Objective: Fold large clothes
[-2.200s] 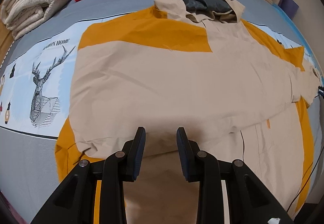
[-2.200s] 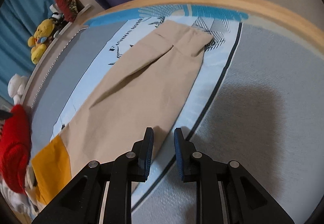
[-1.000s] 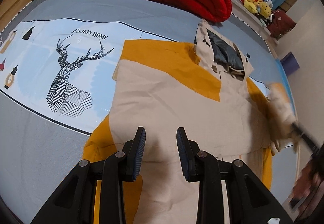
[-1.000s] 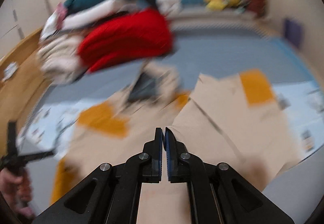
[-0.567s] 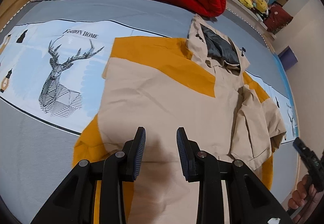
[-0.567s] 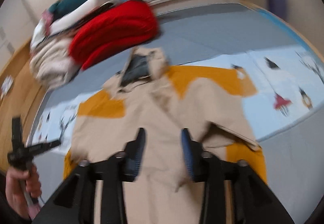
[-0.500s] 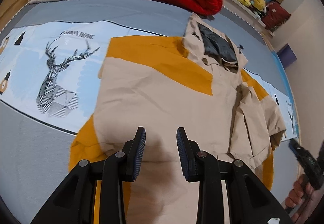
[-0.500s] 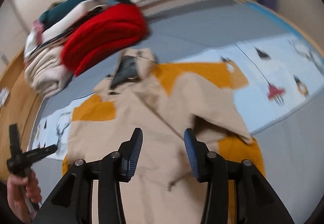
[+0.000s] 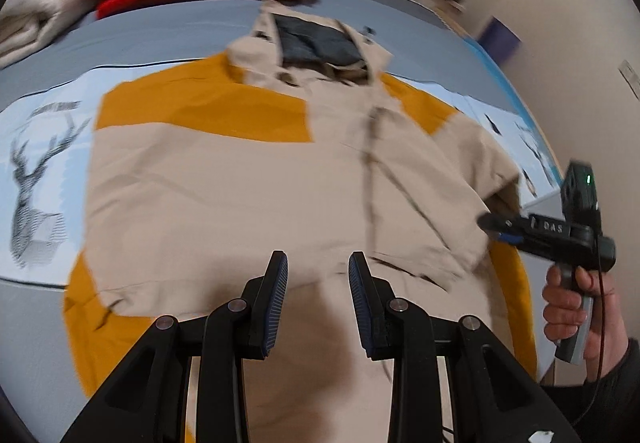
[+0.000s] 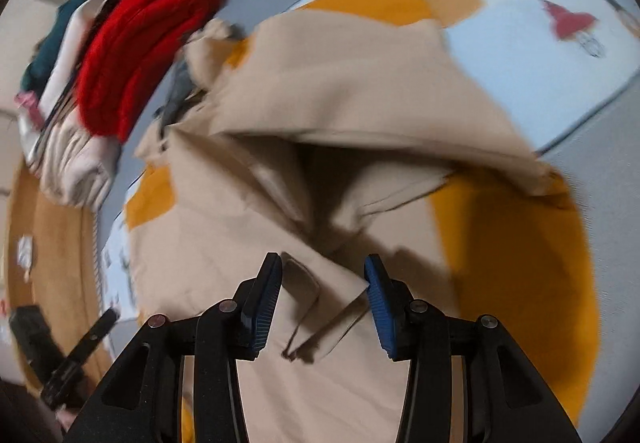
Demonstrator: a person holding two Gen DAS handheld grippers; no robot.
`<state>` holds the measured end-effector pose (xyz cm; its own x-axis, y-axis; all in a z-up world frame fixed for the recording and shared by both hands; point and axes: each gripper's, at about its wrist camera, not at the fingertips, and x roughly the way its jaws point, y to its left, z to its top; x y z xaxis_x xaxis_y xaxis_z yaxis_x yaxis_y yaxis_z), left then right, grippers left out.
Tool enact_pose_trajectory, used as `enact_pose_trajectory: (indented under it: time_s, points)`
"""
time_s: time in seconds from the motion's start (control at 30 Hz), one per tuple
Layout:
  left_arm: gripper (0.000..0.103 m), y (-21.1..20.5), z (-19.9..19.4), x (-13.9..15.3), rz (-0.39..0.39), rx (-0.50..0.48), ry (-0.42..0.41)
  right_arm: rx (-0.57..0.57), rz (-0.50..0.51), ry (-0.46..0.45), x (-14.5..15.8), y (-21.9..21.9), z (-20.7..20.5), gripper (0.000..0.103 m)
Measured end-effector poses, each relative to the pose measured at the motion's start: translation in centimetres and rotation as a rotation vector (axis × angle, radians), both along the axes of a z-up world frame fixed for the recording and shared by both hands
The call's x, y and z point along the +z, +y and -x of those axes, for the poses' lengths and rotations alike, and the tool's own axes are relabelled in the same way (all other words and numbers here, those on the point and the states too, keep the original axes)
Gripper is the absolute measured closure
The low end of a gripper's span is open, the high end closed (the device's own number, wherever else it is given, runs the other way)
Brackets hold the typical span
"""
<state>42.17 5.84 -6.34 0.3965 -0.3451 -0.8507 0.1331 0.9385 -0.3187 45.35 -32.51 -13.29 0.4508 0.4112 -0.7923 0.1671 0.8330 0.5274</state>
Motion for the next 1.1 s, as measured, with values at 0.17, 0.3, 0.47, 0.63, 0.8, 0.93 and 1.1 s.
enact_pose_trajectory:
  time_s: [0.17, 0.3, 0.47, 0.63, 0.8, 0.93, 1.1]
  points:
    - [0.074, -2.3, 0.0, -0.3, 0.065, -0.059, 0.012, 0.131, -0.136, -0.235, 4.1, 3.9, 0.6, 0.094]
    - [0.064, -3.6, 0.2, -0.4, 0.164, -0.089, 0.047, 0.227, -0.243, -0.307, 5.4, 6.9, 1.1, 0.095]
    - [0.053, -5.1, 1.5, 0.6, 0.215, -0.131, 0.006, 0.279, -0.294, -0.34, 5.7, 10.0, 1.2, 0.095]
    - [0.046, -6.0, 2.7, 1.7, 0.176, -0.159, -0.064, 0.329, -0.296, -0.342, 5.4, 12.3, 1.4, 0.095]
    - [0.092, -4.0, 1.8, 1.3, 0.084, -0.056, -0.092, 0.393, -0.305, -0.362, 6.0, 13.6, 2.3, 0.092]
    - [0.093, 2.0, 0.5, 1.4, 0.058, 0.181, -0.088, 0.295, -0.219, -0.368, 6.2, 12.1, 2.3, 0.064]
    - [0.09, 10.8, 0.3, 0.4, -0.02, 0.521, -0.038, 0.018, -0.05, -0.264, 4.4, 7.7, 1.2, 0.051]
